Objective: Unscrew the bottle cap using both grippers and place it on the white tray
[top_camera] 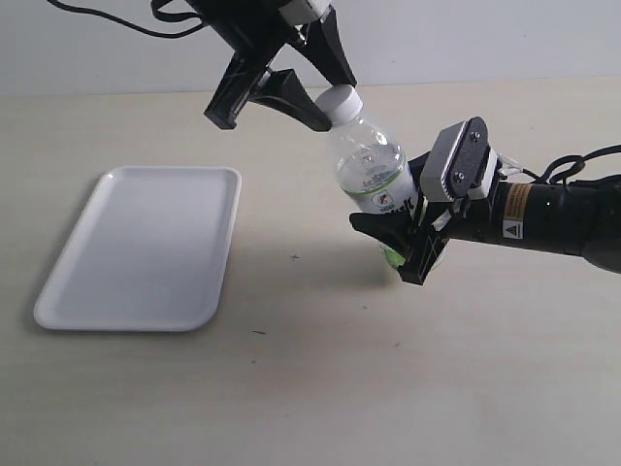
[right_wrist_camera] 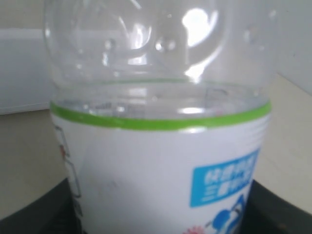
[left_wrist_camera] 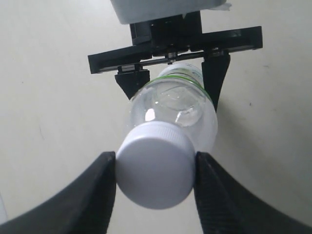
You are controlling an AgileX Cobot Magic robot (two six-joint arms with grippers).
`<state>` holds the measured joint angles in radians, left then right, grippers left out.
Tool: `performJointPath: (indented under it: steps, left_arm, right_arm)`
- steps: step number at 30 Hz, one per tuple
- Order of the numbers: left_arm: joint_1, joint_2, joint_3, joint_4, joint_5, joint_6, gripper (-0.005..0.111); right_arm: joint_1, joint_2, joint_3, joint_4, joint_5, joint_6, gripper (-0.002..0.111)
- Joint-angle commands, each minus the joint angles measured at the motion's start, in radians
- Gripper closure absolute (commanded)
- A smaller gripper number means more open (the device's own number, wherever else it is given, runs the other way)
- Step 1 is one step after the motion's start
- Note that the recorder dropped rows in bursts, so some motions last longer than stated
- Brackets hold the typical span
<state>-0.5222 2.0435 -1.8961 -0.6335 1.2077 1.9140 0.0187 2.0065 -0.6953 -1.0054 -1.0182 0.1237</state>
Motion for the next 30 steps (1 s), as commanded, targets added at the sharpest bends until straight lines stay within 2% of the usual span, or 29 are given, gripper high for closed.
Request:
performJointPath:
  steps: [1, 11, 14, 23, 30]
  left_arm:
    - [0.0, -0.009, 0.001, -0.027, -0.033, -0.009, 0.104]
    - [0.0, -0.009, 0.001, -0.027, -0.033, -0.042, 0.104]
    - [0.0, -0.009, 0.001, -0.032, -0.035, -0.111, 0.104]
    - [0.0, -0.009, 0.001, -0.114, -0.035, -0.707, 0.104]
    - [0.0, -0.009, 0.001, -0.162, -0.035, -1.038, 0.104]
  right_arm:
    - [0.0, -0.003, 0.001, -0.025, -0.025, -0.006, 0.108]
    - [0.0, -0.003, 0.001, -0.025, -0.023, -0.006, 0.108]
    - [0.0, -0.003, 0.001, -0.025, -0.023, -0.006, 0.108]
    - [0.0, -0.003, 0.001, -0.025, -0.023, -0.006, 0.108]
    - [0.0, -0.003, 0.001, -0.048, -0.023, -0.006, 0.108]
